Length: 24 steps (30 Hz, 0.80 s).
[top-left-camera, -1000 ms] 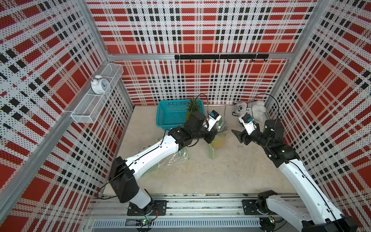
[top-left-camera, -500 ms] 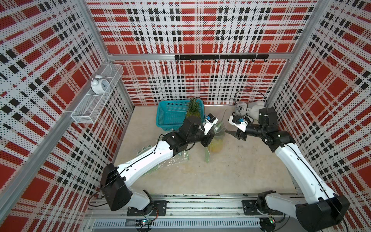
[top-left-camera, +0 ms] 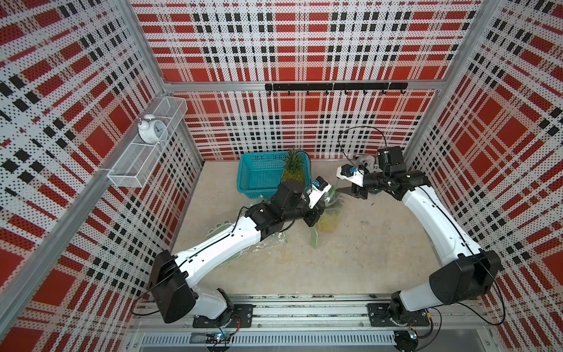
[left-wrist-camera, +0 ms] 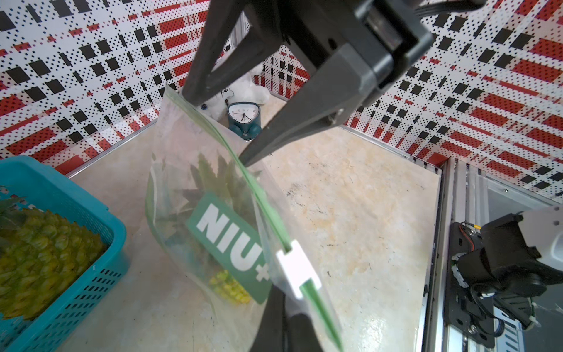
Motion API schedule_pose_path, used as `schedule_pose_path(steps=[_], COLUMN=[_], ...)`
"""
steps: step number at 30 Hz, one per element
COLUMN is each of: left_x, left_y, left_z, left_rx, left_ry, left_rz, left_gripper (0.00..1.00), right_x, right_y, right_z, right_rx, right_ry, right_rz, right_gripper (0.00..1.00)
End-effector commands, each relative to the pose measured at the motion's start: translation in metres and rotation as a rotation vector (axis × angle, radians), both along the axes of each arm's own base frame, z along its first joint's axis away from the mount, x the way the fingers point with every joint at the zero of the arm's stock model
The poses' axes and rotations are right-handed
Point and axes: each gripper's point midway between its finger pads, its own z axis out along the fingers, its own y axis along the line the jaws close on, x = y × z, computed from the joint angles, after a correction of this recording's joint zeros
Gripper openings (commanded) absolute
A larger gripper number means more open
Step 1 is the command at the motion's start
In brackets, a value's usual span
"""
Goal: Open the zip-top bag and take out the pineapple
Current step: Pick up the zipper food storage bag at the center of the board.
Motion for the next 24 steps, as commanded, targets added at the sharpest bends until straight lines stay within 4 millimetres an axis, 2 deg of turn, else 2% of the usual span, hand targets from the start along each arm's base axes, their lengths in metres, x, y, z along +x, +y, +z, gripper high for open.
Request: schedule_pose_path(steps=[1, 6, 10, 16, 19, 21, 24], left_x=[-0.008, -0.010, -0.008, -0.006, -0.005, -0.006, -0.004], left_y=[0.003, 0.005, 0.007, 0.011, 0.014, 0.015, 0.019], left_z=[0.004, 0.001, 0.000, 0.000, 0.002, 0.003, 0.004], left_rx=[0.006, 0.018, 0.027, 0.039, 0.042, 0.043, 0.047], left_ry=[-0.020, -0.019, -0.021, -0.029, -0.038, -0.045, -0.053], left_rz=[-0.017, -0.015, -0.001, 0.016, 0.028, 0.029, 0.050], left_gripper=[0.00, 0.00, 0.00, 0.00, 0.00, 0.00, 0.00], right_x=[-0.005, -0.005, -0.010, -0.019, -0.025, -0.027, -0.024], right_y=[0.005, 0.013, 0.021, 0.029, 0.033, 0.035, 0.036], right_z=[0.001, -0.004, -0.012, -0.019, -0.024, -0.025, -0.023], right_rx=[-0.001, -0.020, -0.053, -0.088, -0.102, -0.103, -0.096], right_ry=[0.014, 0.039, 0.060, 0.102, 0.131, 0.134, 0.122], right_rz=[0.044, 0.094, 0.150, 0.219, 0.249, 0.256, 0.246], right_gripper=[0.55, 0.56, 0.61, 0.62, 0.59, 0.51, 0.14])
